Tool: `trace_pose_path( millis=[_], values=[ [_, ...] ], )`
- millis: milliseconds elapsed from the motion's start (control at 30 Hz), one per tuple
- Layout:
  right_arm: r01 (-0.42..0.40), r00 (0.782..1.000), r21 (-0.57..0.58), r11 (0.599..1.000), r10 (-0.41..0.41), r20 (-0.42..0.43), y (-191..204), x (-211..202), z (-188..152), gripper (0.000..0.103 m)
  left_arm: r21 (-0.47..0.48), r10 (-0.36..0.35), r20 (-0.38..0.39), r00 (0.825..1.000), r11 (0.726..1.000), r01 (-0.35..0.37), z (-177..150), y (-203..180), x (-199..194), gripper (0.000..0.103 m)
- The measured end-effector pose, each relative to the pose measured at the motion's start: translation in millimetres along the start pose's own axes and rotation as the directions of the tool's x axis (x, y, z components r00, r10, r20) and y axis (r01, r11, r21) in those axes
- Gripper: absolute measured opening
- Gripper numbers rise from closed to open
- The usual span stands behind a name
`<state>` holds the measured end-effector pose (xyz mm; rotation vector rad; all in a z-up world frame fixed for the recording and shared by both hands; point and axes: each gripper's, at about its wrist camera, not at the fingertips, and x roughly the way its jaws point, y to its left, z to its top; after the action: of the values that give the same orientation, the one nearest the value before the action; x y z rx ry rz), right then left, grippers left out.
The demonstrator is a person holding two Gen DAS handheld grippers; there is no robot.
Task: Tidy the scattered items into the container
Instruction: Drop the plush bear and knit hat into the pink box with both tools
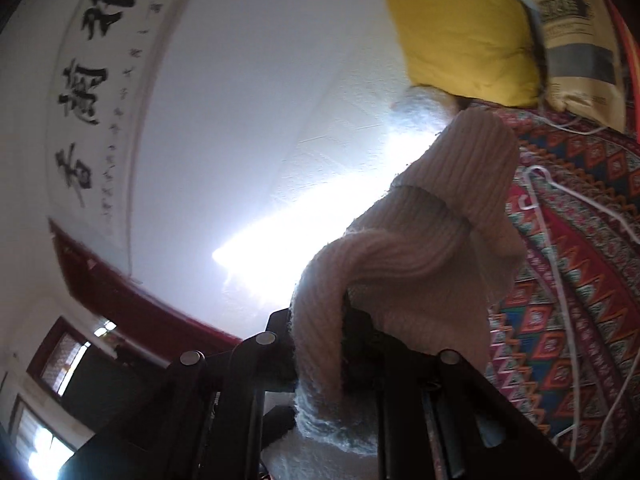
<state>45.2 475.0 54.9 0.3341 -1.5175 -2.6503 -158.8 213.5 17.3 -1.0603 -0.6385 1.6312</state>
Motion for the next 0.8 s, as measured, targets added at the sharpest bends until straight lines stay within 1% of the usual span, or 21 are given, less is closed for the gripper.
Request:
trace_pose_path(
  millis=[67,133,167,233,300,333,367,400,433,467,500,533,567,600,633,667,700,733,767,800],
  values=[
    [-0.1,0.995,-0.046,0.994,0.099,-0.031,38.7,9.0,-17.1,0.012,0.029,0.003,0.096,0.995,1.0,-0.005,-3.6,-7.1,-64.1,0.076],
    [-0.183,0.982,-0.097,0.978,0.177,-0.073,76.4,24.2,-35.8,0.012,0.063,0.013,0.189,0.982,0.998,-0.026,-8.9,-12.3,-128.7,0.077],
    [-0.22,0.973,-0.121,0.968,0.209,-0.098,96.6,33.6,-46.3,0.012,0.087,0.027,0.24,0.97,0.995,-0.049,-10.5,-14.8,-160.2,0.077],
    [-0.292,0.952,-0.167,0.942,0.269,-0.147,139.7,57.3,-68.4,0.012,0.125,0.054,0.342,0.938,0.987,-0.103,-10.1,-17.3,-221.7,0.078],
    [-0.353,0.929,-0.215,0.911,0.314,-0.197,184.9,86.8,-93.1,0.012,0.146,0.094,0.431,0.897,0.974,-0.172,-2.3,-17.6,-278.0,0.079],
    [-0.372,0.921,-0.239,0.897,0.324,-0.217,207.0,103.5,-105.9,0.012,0.15,0.123,0.471,0.873,0.965,-0.216,2.9,-15.3,-302.6,0.08],
    [-0.385,0.915,-0.262,0.885,0.329,-0.233,227.9,121.0,-119.0,0.013,0.151,0.157,0.511,0.845,0.952,-0.268,7.4,-11.4,-325.7,0.082],
    [-0.397,0.909,-0.287,0.872,0.331,-0.252,247.8,138.5,-134.0,0.015,0.147,0.195,0.549,0.813,0.935,-0.324,11.4,-4.9,-346.5,0.083],
    [-0.403,0.904,-0.313,0.86,0.322,-0.28,265.4,158.8,-149.3,0.015,0.138,0.242,0.572,0.784,0.914,-0.383,16.5,4.4,-361.7,0.087],
    [-0.405,0.899,-0.335,0.851,0.303,-0.315,279.5,181.8,-165.2,0.018,0.118,0.31,0.573,0.758,0.885,-0.451,23.7,18.7,-371.6,0.093],
    [-0.401,0.894,-0.357,0.844,0.274,-0.356,290.0,206.5,-183.1,0.024,0.077,0.415,0.55,0.725,0.839,-0.539,31.8,38.0,-376.1,0.098],
    [-0.385,0.887,-0.391,0.836,0.217,-0.408,297.0,233.4,-203.5,0.036,0.015,0.557,0.503,0.661,0.759,-0.651,39.0,61.4,-376.1,0.102],
    [-0.335,0.879,-0.444,0.831,0.107,-0.464,298.6,260.8,-227.2,0.082,-0.052,0.711,0.439,0.549,0.63,-0.775,43.7,87.7,-371.8,0.102],
    [-0.249,0.866,-0.511,0.823,-0.048,-0.498,293.7,284.6,-252.0,0.1,-0.091,0.836,0.367,0.407,0.468,-0.879,45.2,114.9,-364.5,0.102],
    [-0.169,0.839,-0.58,0.797,-0.192,-0.509,284.5,301.4,-276.0,0.099,-0.088,0.908,0.306,0.286,0.326,-0.941,43.1,139.6,-357.3,0.101],
    [-0.139,0.807,-0.634,0.761,-0.283,-0.518,273.7,310.2,-297.2,0.099,-0.064,0.942,0.262,0.211,0.235,-0.97,39.4,159.9,-351.3,0.101],
    [-0.15,0.787,-0.666,0.731,-0.319,-0.528,262.3,311.5,-313.8,0.099,-0.054,0.957,0.227,0.182,0.199,-0.978,36.4,173.3,-348.2,0.099],
    [-0.165,0.777,-0.688,0.706,-0.336,-0.531,251.3,308.1,-326.0,0.099,-0.066,0.958,0.213,0.194,0.212,-0.975,35.7,177.9,-348.0,0.095],
    [-0.165,0.773,-0.712,0.683,-0.359,-0.523,239.9,302.0,-334.4,0.099,-0.077,0.946,0.226,0.233,0.256,-0.964,37.0,174.9,-348.4,0.095],
    [-0.155,0.772,-0.732,0.664,-0.38,-0.509,229.1,294.1,-339.2,0.099,-0.076,0.925,0.256,0.279,0.307,-0.949,39.2,167.7,-348.1,0.095]
  ],
)
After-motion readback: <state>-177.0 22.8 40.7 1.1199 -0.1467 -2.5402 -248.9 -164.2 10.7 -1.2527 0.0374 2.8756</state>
